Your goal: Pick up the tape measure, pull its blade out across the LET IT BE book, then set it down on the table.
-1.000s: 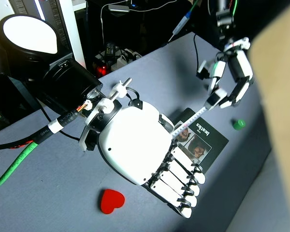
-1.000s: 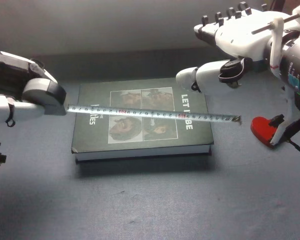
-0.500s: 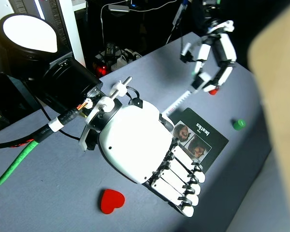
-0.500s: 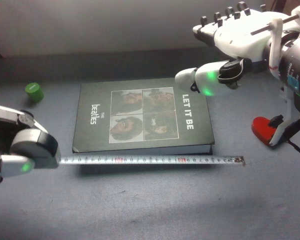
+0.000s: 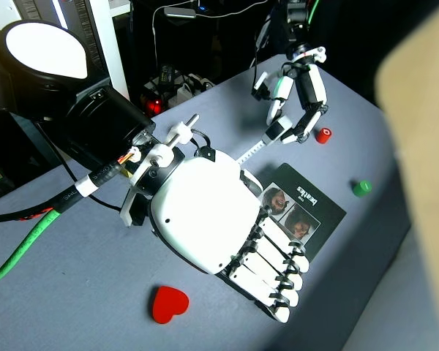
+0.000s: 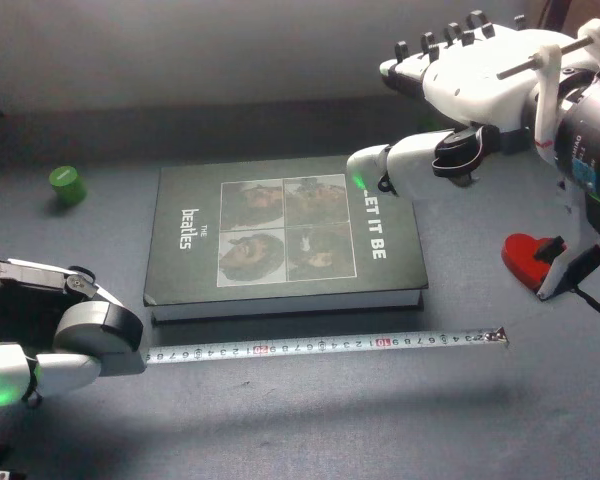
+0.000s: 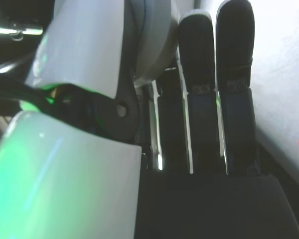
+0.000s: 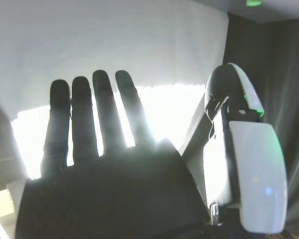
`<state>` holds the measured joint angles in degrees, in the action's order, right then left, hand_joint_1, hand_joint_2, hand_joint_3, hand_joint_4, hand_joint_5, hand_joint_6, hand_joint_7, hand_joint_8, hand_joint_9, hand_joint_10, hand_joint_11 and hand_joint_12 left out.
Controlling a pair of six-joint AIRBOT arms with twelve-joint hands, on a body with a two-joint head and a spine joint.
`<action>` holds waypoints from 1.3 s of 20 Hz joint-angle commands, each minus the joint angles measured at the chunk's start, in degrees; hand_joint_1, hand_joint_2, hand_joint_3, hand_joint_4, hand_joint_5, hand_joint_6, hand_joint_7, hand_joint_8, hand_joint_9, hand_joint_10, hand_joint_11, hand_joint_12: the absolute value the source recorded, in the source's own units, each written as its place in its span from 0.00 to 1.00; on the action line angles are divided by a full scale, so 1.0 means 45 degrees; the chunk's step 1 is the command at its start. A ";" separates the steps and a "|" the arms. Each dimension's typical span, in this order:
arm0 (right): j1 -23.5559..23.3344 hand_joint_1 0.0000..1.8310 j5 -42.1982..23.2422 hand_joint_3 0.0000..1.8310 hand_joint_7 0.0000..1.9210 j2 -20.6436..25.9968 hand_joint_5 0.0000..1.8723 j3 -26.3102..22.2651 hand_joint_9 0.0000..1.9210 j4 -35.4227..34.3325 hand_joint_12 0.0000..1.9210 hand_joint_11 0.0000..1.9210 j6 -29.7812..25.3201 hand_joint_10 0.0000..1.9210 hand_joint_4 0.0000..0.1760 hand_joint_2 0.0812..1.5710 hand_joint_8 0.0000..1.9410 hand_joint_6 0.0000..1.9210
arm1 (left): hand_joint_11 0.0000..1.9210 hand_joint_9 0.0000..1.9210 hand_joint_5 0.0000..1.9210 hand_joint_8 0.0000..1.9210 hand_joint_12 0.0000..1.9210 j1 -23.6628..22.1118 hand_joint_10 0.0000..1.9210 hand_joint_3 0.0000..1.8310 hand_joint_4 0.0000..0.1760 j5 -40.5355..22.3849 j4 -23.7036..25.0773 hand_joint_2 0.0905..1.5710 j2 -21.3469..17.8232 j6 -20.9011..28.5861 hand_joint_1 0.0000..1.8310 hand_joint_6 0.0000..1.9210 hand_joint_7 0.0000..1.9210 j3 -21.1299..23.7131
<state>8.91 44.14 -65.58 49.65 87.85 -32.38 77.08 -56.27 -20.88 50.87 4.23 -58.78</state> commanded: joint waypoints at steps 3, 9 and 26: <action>-0.0036 0.03 0.0169 0.00 0.07 0.0060 0.06 -0.0114 0.05 0.0888 0.18 0.00 -0.0074 0.00 0.00 0.72 0.00 0.00 | 0.47 0.49 0.54 0.53 0.56 0.0171 0.65 0.00 0.00 -0.1585 -0.0239 0.68 0.0223 0.0201 0.76 0.33 0.51 -0.0238; 0.0001 0.03 0.0161 0.00 0.08 0.0061 0.07 -0.0185 0.07 0.0888 0.21 0.00 -0.0072 0.00 0.00 0.72 0.00 0.00 | 0.47 0.49 0.53 0.52 0.56 0.0441 0.65 0.00 0.00 -0.1646 -0.0345 0.68 0.0601 0.0205 0.76 0.34 0.52 -0.0589; -0.0006 0.05 0.0117 0.00 0.09 0.0082 0.07 -0.0263 0.07 0.0937 0.21 0.00 -0.0074 0.00 0.00 0.70 0.00 0.00 | 0.21 0.35 0.37 0.00 0.33 0.0437 0.00 0.00 0.00 -0.1441 -0.0106 0.64 -0.0480 0.0004 0.32 0.00 0.37 -0.0778</action>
<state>9.17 43.86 -65.45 48.66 87.88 -32.38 79.09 -55.86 -20.38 48.93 3.42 -62.22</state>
